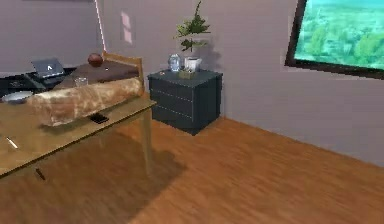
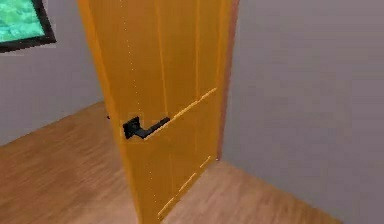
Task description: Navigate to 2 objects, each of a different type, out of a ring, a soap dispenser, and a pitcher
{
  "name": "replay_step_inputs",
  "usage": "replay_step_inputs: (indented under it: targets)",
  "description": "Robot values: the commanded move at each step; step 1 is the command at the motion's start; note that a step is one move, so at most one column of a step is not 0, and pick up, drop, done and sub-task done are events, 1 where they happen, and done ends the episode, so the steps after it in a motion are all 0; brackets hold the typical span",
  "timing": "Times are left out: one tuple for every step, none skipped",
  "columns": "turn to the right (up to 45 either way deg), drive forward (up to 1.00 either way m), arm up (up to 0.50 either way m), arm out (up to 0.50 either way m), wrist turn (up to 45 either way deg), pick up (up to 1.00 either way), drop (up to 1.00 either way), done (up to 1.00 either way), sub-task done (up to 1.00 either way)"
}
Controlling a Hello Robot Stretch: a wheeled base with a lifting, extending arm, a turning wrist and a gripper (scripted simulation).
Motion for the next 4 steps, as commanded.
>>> replay_step_inputs:
  targets:
    - [0.0,1.0,0.0,0.0,0.0,0.0,0.0,0.0,0.0]
    - [3.0,0.0,0.0,0.0,0.0,0.0,0.0,0.0,0.0]
    - [0.0,0.8,0.0,0.0,0.0,0.0,0.0,0.0,0.0]
    - [-45.0,0.0,0.0,0.0,0.0,0.0,0.0,0.0,0.0]
